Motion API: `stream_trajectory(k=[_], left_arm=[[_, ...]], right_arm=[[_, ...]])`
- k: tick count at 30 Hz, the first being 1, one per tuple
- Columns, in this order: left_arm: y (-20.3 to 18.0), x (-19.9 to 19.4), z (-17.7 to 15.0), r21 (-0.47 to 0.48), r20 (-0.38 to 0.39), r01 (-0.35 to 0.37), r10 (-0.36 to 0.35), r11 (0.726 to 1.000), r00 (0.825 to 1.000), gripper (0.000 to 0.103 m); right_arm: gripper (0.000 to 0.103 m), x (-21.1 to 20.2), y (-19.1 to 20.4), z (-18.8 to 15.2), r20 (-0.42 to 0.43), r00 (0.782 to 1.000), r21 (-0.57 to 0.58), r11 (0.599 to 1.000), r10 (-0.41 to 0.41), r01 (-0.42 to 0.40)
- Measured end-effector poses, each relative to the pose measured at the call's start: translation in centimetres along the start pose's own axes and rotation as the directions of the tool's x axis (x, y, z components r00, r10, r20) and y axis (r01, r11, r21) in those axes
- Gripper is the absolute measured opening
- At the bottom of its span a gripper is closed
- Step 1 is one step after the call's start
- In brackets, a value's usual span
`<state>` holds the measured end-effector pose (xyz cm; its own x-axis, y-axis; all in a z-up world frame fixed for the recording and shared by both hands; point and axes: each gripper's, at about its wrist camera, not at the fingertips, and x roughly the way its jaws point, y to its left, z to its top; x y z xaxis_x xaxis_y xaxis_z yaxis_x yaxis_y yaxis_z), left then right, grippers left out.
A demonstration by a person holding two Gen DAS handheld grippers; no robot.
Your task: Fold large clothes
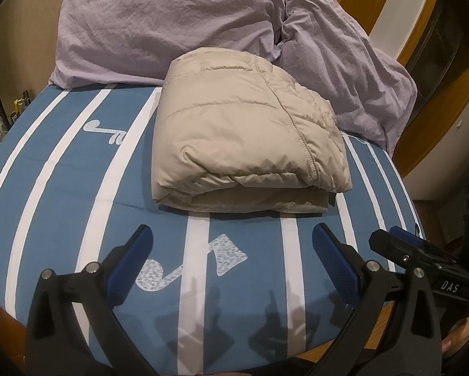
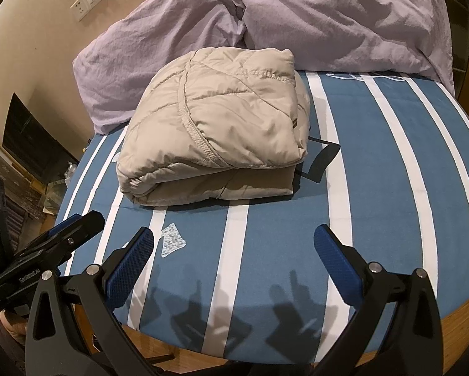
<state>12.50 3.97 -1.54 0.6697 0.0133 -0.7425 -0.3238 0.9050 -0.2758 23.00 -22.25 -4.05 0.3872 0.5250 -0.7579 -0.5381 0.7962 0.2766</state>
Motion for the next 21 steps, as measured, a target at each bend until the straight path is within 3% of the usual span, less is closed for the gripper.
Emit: stream_trajectory(k=[21], left_arm=[[0.47,-0.05,0.19,-0.002,-0.007,-0.002,0.002,1.000,1.000,0.101]], right_arm=[[0.102,0.14,0.17,-0.01,-0.005,1.000,0.000,1.000,-0.002,0.002]])
